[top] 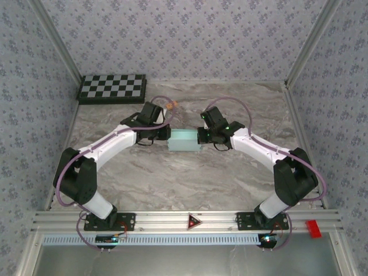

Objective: Fold the paper box

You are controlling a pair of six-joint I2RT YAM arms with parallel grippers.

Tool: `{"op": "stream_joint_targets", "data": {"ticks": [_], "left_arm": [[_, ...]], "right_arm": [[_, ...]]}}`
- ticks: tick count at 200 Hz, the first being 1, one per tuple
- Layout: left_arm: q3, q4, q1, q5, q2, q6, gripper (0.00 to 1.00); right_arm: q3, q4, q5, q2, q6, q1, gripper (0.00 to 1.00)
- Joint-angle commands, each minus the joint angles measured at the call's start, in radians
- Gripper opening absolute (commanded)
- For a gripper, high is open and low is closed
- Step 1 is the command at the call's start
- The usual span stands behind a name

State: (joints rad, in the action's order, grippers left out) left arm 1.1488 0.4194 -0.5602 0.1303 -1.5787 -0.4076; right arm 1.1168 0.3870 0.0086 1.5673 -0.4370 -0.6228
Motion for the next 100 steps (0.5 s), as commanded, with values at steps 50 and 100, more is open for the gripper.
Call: {"op": "stream_joint_targets", "data": {"ticks": [50,100], "left_arm": [[-0.059,0.118,-0.041,-0.029,-0.026,0.018,0.12],[-0.066,0.116,-0.046,-0.034,-0.024,0.012,0.11]], "right_arm": [[-0.027,0.097,-0.055,0.053,0.014,-0.039,0.0],[-0.014,0.101,-0.047,0.045,0.017,-0.046,0.0]]}}
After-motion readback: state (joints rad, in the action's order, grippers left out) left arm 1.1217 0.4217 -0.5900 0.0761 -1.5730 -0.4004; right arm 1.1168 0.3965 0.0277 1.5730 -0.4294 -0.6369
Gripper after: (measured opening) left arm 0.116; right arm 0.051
